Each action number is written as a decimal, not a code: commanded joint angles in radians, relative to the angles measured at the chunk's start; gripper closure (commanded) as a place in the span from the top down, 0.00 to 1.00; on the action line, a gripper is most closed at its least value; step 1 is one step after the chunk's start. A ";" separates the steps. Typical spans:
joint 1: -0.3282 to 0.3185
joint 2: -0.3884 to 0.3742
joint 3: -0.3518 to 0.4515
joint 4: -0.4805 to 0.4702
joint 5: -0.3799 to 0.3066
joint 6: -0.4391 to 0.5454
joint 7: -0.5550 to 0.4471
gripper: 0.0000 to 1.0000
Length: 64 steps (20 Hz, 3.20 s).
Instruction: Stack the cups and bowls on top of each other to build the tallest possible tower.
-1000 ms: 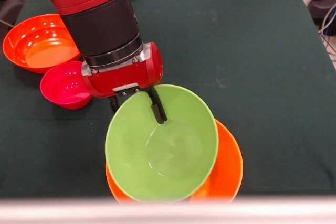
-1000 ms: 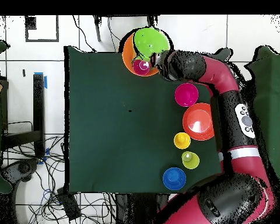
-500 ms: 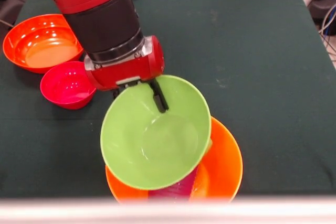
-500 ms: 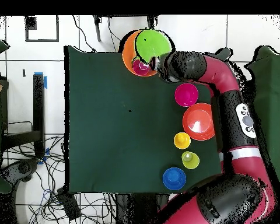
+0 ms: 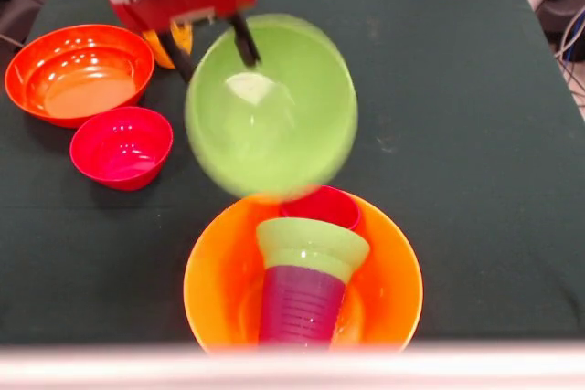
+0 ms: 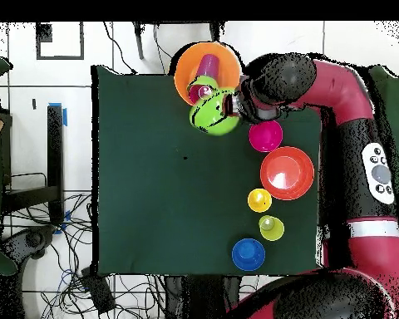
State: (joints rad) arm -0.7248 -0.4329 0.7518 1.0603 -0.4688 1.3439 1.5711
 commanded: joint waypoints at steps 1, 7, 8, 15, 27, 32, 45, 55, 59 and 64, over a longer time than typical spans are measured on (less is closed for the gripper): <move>0.038 -0.069 -0.050 -0.054 -0.087 0.177 -0.261 1.00; 0.037 -0.064 -0.032 -0.041 -0.082 0.150 -0.239 1.00; 0.039 -0.064 -0.031 -0.042 -0.082 0.147 -0.239 1.00; 0.041 -0.082 -0.029 -0.024 -0.072 0.139 -0.225 1.00; 0.032 -0.063 -0.028 0.018 -0.066 0.045 -0.191 1.00; 0.020 -0.084 -0.044 0.115 -0.082 -0.080 -0.142 1.00; -0.071 -0.530 -0.107 0.806 -0.019 -0.466 0.130 1.00; 0.001 -0.501 -0.343 0.972 -0.134 -0.673 0.311 1.00; 0.023 -0.462 -0.406 0.976 -0.172 -0.776 0.328 1.00; 0.052 -0.417 -0.462 0.977 -0.198 -0.867 0.345 1.00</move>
State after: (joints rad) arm -0.7193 -0.9291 0.4132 1.9558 -0.5696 0.6044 1.7280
